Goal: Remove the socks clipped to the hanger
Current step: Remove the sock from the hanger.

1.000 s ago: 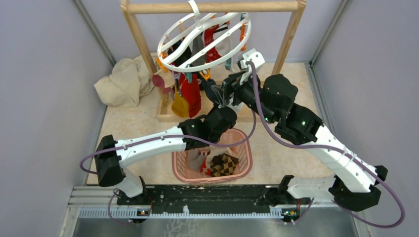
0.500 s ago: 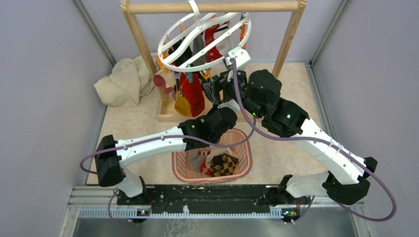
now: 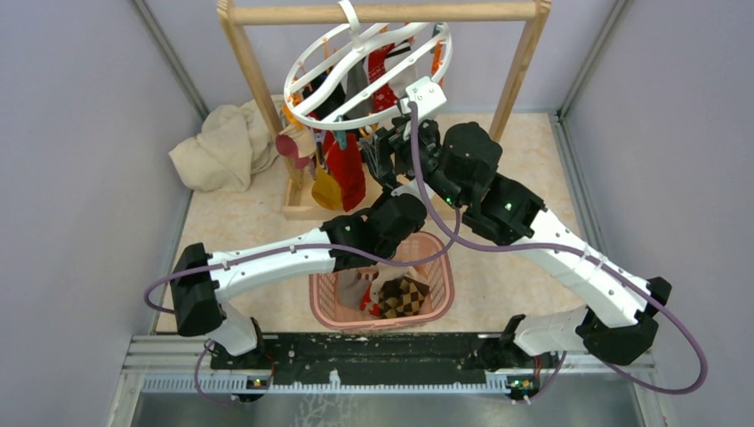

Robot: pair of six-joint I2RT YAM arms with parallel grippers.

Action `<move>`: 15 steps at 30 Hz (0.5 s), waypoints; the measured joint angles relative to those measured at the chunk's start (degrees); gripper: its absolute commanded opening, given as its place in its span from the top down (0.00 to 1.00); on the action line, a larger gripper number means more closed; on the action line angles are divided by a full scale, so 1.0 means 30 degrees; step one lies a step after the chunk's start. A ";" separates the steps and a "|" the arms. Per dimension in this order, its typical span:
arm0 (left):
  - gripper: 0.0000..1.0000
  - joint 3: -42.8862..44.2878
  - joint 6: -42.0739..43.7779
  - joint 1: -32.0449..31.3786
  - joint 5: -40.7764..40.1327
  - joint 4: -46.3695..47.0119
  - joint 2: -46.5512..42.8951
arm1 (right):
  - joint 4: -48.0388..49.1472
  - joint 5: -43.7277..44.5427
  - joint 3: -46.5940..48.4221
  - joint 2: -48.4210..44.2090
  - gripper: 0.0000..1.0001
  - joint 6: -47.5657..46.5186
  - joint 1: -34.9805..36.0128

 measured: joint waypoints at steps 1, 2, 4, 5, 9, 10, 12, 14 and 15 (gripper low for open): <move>1.00 0.0000 0.0000 0.0000 0.0000 0.0000 0.0000 | 0.0058 0.0029 0.0000 0.0066 0.31 -0.0015 0.0007; 1.00 0.0000 0.0000 0.0000 0.0000 0.0007 0.0000 | 0.0058 0.0036 0.0000 0.0124 0.31 -0.0015 0.0029; 1.00 0.0000 0.0000 0.0000 0.0000 0.0015 0.0000 | 0.0058 0.0036 0.0000 0.0182 0.31 -0.0007 0.0066; 1.00 0.0000 0.0000 0.0000 0.0000 0.0015 0.0000 | 0.0051 0.0036 -0.0007 0.0189 0.31 0.0000 0.0080; 1.00 0.0000 0.0007 -0.0036 0.0000 0.0015 0.0000 | 0.0117 0.0022 -0.0168 0.0051 0.31 0.0102 0.0080; 1.00 0.0000 0.0007 -0.0066 -0.0007 0.0007 0.0000 | 0.0087 0.0007 -0.0386 -0.0109 0.31 0.0197 0.0080; 1.00 0.0000 0.0007 -0.0087 -0.0007 0.0015 0.0000 | -0.0022 0.0000 -0.0874 -0.0510 0.31 0.0284 0.0087; 1.00 -0.0022 0.0000 -0.0102 -0.0015 0.0022 -0.0015 | -0.0168 -0.0066 -0.1479 -0.1093 0.31 0.0386 0.0087; 1.00 -0.0066 0.0000 -0.0102 -0.0015 0.0015 -0.0044 | -0.0262 -0.0080 -0.1749 -0.1413 0.31 0.0444 0.0095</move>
